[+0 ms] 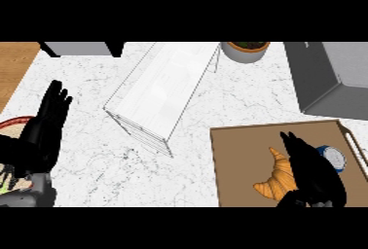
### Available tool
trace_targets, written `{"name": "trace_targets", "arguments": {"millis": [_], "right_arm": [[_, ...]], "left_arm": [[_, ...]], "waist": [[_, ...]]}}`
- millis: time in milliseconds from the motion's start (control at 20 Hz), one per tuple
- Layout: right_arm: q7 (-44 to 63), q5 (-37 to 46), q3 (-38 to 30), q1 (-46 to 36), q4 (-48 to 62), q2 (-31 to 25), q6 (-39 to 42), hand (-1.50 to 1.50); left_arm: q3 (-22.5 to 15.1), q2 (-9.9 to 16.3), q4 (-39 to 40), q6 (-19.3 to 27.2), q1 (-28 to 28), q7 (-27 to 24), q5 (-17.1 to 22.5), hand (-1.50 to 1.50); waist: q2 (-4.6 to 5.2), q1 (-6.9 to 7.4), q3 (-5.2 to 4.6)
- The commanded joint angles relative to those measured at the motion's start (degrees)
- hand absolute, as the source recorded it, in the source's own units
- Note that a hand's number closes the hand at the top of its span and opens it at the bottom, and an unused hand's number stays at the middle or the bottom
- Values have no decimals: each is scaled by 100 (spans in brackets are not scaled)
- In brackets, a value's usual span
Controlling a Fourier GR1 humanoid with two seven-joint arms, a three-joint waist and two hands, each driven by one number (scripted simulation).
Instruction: Pick the croissant from the tray and place it in the tiered shelf
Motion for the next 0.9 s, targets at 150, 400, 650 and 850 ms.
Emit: {"name": "trace_targets", "arguments": {"millis": [150,400,650,850], "right_arm": [[-530,606,-264,162,388,507,23,-150],[-791,968,-269,458,538,847,-74,-150],[-1273,923,-563,326,1414,1054,-203,-150],[-1469,1069,-483,-42,1967,1321,87,150]], "left_arm": [[58,-223,351,-29,-306,-53,-240,0],[119,-283,132,-205,-4,-106,-215,0],[294,-172,-227,-312,228,-2,-143,0],[219,-315,160,-270,-135,-59,-292,0]], "waist": [[2,-6,0],[0,-1,0],[-1,17,0],[5,13,0]]}}
